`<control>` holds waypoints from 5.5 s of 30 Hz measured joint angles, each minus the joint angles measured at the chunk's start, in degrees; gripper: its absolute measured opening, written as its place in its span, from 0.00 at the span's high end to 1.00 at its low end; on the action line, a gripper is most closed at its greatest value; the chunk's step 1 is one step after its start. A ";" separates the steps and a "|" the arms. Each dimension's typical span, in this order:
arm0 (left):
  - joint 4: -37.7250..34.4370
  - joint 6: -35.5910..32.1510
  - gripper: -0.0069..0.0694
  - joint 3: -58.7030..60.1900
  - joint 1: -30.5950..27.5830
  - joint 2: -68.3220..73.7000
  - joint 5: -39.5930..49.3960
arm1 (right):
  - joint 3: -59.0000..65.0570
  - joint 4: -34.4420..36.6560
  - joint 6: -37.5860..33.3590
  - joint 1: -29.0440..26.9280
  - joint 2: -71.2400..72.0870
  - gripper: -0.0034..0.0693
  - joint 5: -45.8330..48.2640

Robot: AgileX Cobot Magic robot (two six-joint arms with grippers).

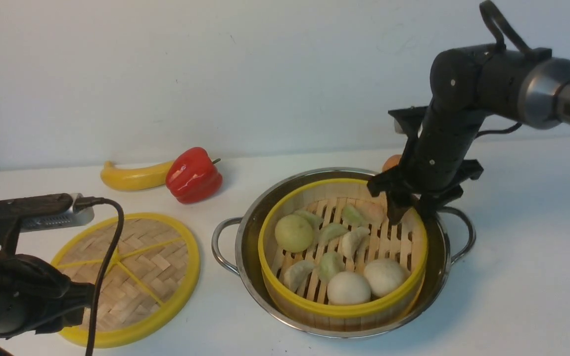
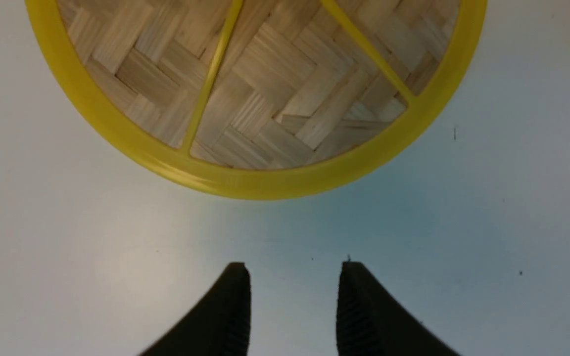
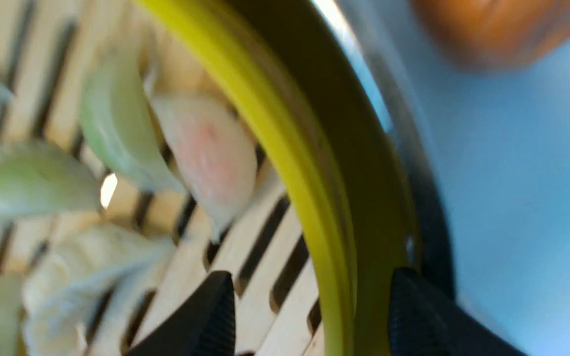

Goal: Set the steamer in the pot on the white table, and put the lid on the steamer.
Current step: 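Place the bamboo steamer basket of food into the steel pot with the right gripper, then grasp the bamboo steamer lid lying on the table by its centre knob, then place the yellow bamboo steamer lid onto the steamer in the pot with the left gripper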

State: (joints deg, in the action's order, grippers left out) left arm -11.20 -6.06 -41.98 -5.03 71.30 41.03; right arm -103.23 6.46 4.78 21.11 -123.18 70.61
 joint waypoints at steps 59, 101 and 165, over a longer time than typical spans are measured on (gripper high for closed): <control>2.19 0.02 0.68 -32.17 0.00 40.41 5.42 | 38.19 -8.74 1.74 -7.95 82.71 0.38 0.27; 6.86 4.35 0.75 -67.01 25.82 38.88 28.58 | 38.19 -10.86 1.74 -7.97 82.71 0.38 0.25; 4.15 5.02 0.75 -66.86 38.30 45.83 29.38 | 38.19 -10.80 1.54 -7.97 82.71 0.38 0.25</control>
State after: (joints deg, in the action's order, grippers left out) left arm -7.05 -1.04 -108.84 33.27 117.13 70.41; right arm -65.04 -4.33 6.32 13.13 -40.47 70.86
